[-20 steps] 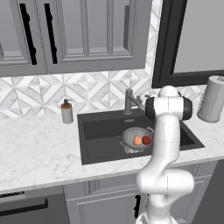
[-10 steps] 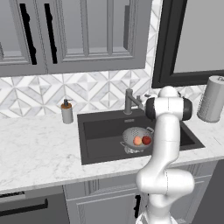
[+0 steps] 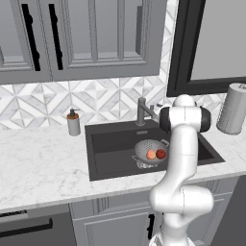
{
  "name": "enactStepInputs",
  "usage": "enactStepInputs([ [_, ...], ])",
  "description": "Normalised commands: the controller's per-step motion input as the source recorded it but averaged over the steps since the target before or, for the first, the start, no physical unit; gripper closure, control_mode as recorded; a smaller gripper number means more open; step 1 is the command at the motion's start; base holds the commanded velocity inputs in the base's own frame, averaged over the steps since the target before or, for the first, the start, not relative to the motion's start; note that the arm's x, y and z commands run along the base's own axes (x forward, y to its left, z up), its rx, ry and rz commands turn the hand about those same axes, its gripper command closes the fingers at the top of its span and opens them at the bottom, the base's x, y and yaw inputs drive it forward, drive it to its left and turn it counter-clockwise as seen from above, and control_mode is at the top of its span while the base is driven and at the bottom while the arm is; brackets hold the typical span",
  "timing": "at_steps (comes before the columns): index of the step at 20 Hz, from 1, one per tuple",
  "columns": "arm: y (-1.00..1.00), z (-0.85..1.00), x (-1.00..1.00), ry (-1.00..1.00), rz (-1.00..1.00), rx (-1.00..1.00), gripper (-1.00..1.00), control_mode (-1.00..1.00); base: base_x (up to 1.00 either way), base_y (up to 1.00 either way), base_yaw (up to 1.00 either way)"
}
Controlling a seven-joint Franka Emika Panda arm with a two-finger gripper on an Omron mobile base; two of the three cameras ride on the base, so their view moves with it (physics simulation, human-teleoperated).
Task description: Put the colander in the sink, put the peach, apple in the colander, and turn on the sink faucet and pour water over the colander.
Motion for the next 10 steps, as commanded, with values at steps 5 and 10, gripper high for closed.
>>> enactStepInputs([
  [5,0.0,-0.07,0.23,0.0,0.0,0.0,-1.0,-1.0,0.0,0.0,0.0],
  [10,0.0,-0.2,0.36,0.0,0.0,0.0,-1.0,-1.0,0.0,0.0,0.0],
])
